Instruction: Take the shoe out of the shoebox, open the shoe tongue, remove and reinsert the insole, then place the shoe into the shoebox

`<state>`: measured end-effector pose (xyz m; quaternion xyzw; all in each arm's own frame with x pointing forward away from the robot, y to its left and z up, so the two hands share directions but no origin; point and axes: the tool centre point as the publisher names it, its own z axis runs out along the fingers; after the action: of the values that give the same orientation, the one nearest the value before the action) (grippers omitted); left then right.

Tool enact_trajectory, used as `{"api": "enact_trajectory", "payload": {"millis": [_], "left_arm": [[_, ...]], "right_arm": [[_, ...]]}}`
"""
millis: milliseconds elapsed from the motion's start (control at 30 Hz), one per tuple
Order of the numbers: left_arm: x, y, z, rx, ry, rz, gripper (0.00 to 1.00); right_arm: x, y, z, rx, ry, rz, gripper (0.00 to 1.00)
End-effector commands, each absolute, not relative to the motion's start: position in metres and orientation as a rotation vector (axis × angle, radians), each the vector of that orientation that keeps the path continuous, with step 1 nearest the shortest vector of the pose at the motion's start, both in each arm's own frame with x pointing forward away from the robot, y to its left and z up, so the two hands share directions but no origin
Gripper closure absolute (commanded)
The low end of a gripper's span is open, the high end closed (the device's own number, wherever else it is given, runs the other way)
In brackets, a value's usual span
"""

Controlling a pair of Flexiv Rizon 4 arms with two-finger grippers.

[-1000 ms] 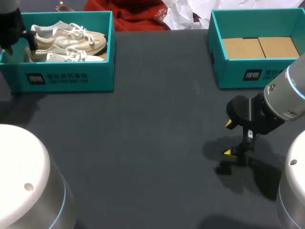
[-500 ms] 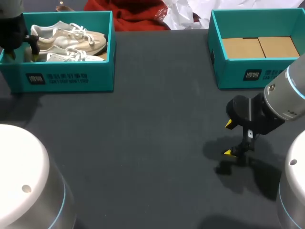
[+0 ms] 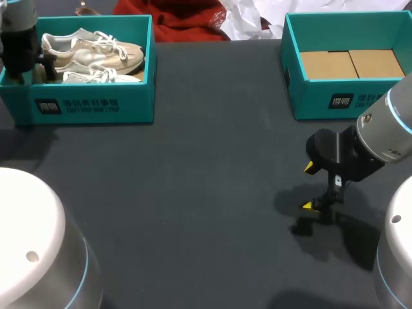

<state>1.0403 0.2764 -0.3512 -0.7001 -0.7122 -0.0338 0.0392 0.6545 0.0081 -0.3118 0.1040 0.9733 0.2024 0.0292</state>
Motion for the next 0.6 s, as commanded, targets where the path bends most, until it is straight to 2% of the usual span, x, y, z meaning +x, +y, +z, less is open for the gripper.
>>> {"api": "enact_trajectory", "payload": {"millis": [33, 333, 600], "left_arm": [[1.046, 0.277, -0.357, -2.137, -2.181, -0.093, 0.18], [1.044, 0.278, -0.368, -2.119, -2.170, -0.070, 0.21], [1.045, 0.278, -0.375, -2.103, -2.162, -0.055, 0.33]], "right_arm": [[0.652, 0.007, -0.312, 0.321, 2.999, 0.623, 0.00], [0.652, 0.007, -0.312, 0.321, 2.999, 0.623, 0.00], [0.652, 0.007, -0.312, 0.321, 2.999, 0.623, 0.00]]}}
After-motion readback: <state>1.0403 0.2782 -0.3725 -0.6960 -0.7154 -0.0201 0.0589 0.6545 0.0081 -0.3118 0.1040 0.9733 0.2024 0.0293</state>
